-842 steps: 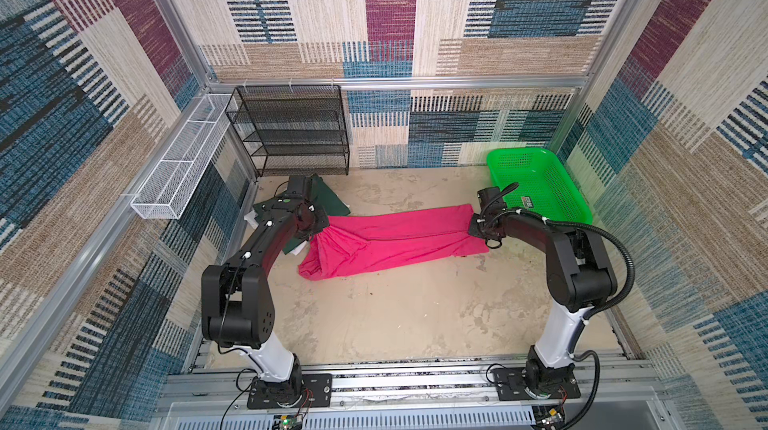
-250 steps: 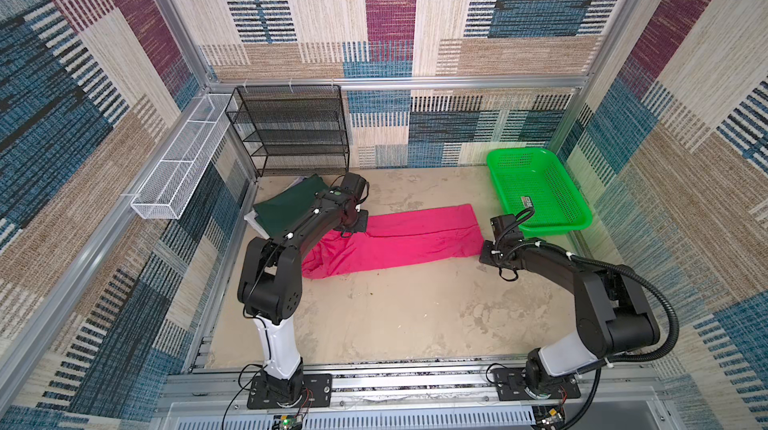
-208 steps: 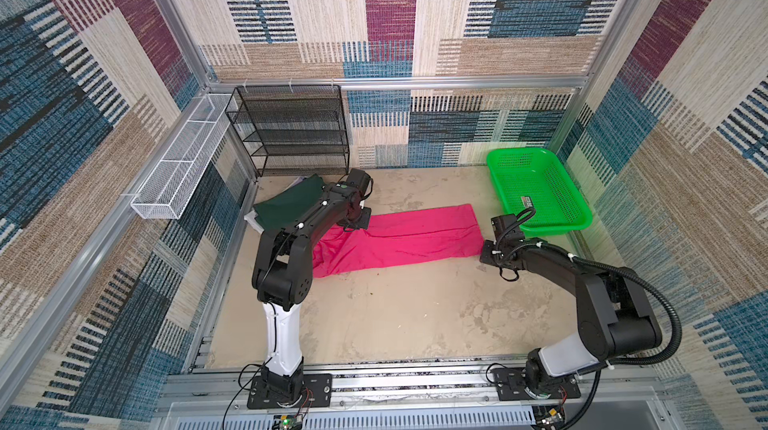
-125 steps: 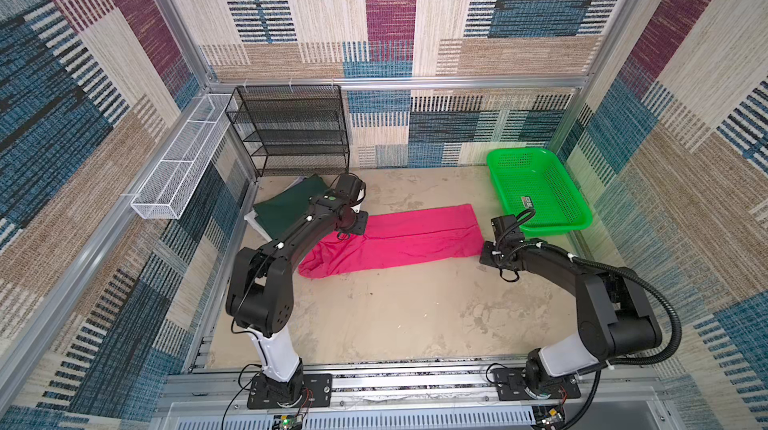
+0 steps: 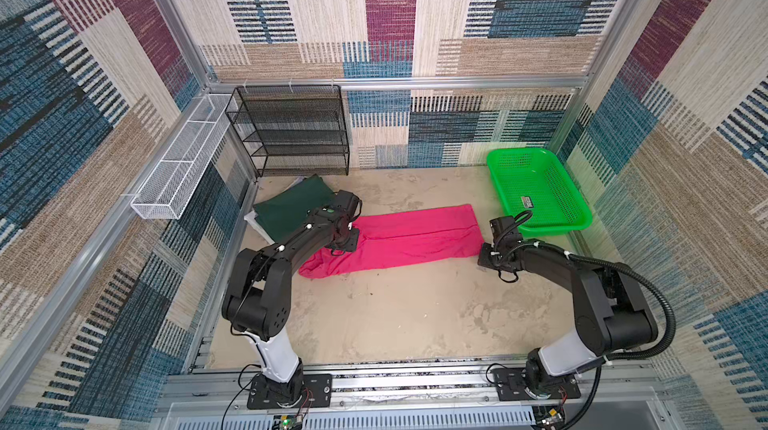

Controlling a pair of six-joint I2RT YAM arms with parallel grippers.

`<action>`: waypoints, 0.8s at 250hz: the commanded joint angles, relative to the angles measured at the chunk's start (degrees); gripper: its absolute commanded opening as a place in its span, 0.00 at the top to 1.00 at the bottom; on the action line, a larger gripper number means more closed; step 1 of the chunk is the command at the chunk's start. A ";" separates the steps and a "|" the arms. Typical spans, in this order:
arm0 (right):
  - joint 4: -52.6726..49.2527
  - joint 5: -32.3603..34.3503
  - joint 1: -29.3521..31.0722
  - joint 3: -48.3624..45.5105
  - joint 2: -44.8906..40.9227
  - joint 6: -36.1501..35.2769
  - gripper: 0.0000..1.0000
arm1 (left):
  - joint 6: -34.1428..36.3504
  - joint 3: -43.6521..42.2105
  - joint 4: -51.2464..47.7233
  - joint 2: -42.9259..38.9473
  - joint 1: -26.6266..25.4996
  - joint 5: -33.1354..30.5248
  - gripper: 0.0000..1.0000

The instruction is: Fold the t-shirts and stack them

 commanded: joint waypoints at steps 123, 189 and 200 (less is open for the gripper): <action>1.48 0.59 0.06 -0.30 -0.14 -0.92 1.00 | 6.10 9.50 -1.82 10.08 0.06 -3.73 0.82; 1.62 1.12 0.06 -0.70 -0.15 -1.58 1.00 | 7.79 11.00 -0.82 9.62 0.06 -2.09 1.00; 1.69 1.13 0.06 -0.81 -0.18 -1.58 1.00 | 8.92 12.03 -0.86 9.42 -0.03 -1.95 1.00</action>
